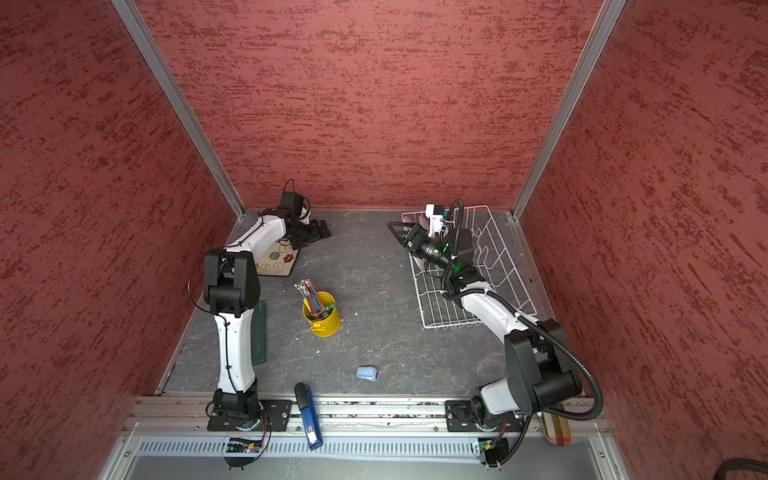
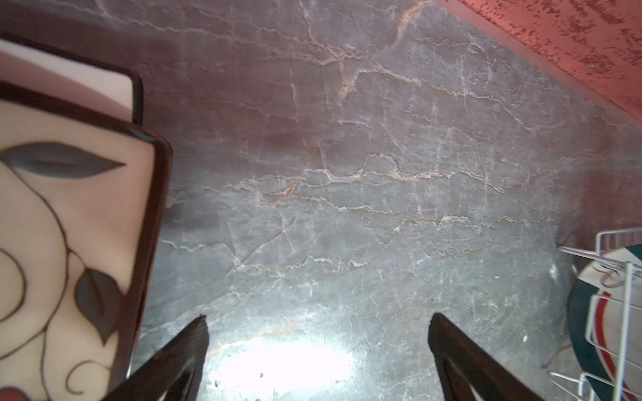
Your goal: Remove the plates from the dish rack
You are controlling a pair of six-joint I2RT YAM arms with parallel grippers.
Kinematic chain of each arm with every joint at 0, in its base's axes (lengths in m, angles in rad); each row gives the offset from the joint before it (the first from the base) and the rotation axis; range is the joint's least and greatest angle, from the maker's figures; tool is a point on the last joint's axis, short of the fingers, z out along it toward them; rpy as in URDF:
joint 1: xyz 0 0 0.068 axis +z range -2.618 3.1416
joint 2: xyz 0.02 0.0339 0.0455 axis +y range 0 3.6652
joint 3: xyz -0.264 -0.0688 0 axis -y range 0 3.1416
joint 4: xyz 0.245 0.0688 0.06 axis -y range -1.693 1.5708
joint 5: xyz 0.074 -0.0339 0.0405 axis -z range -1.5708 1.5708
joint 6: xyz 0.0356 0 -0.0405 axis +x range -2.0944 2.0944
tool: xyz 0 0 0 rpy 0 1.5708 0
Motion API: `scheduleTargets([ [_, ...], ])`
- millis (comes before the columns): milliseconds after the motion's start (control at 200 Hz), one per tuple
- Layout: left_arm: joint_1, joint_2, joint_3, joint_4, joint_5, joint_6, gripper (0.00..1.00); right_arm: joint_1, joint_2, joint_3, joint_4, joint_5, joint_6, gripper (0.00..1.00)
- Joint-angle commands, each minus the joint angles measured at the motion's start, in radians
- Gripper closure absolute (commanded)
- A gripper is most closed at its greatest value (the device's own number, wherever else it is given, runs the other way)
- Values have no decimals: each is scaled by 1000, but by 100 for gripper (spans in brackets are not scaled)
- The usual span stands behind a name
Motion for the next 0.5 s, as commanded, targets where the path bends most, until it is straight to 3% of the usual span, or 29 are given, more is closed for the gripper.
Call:
scheduleTargets([
  [0,-6,61,47,-72,-80,46,1,0,-27,-1,6,22,-18,13],
  [251,-33,97,79,-116,-205,82,1,-1,-25,-14,16,18,-16,13],
  [496,-29,103,95,-118,-251,90,1,-3,-27,-23,19,16,-17,13],
])
